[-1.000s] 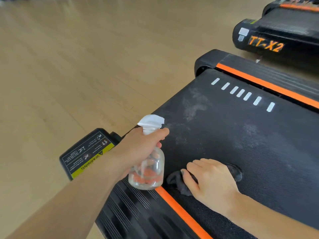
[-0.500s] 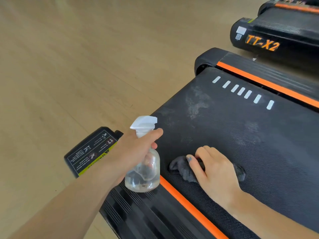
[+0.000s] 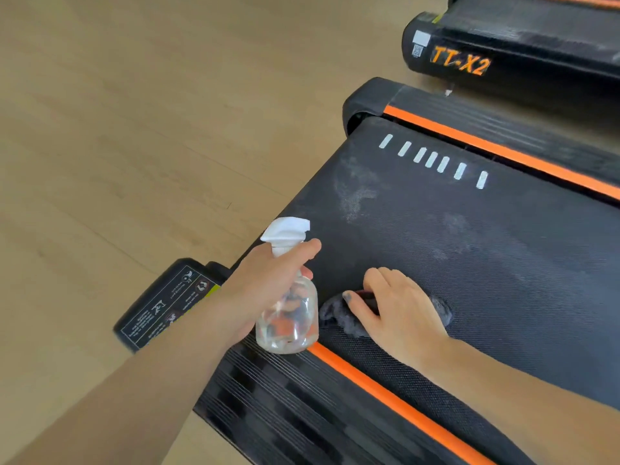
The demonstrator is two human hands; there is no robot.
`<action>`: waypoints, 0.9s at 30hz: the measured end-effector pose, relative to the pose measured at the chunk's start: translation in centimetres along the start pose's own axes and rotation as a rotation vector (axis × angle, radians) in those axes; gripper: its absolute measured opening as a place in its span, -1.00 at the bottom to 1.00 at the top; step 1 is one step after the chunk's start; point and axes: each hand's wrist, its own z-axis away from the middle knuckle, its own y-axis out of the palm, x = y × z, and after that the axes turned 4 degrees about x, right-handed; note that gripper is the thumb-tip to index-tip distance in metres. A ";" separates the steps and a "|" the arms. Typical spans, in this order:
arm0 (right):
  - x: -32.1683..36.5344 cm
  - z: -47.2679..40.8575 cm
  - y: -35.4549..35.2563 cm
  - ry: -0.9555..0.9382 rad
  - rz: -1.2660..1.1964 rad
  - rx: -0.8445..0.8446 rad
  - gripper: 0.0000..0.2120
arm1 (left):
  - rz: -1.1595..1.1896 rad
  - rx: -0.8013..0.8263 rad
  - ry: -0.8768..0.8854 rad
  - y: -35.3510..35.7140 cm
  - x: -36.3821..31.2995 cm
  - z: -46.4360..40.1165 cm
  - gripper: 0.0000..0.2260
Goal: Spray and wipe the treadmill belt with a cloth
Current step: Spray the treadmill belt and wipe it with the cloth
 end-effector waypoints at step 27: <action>-1.1 -17.9 4.6 0.161 0.154 -0.030 -0.72 | 0.169 0.131 0.091 -2.5 4.5 -1.7 -0.75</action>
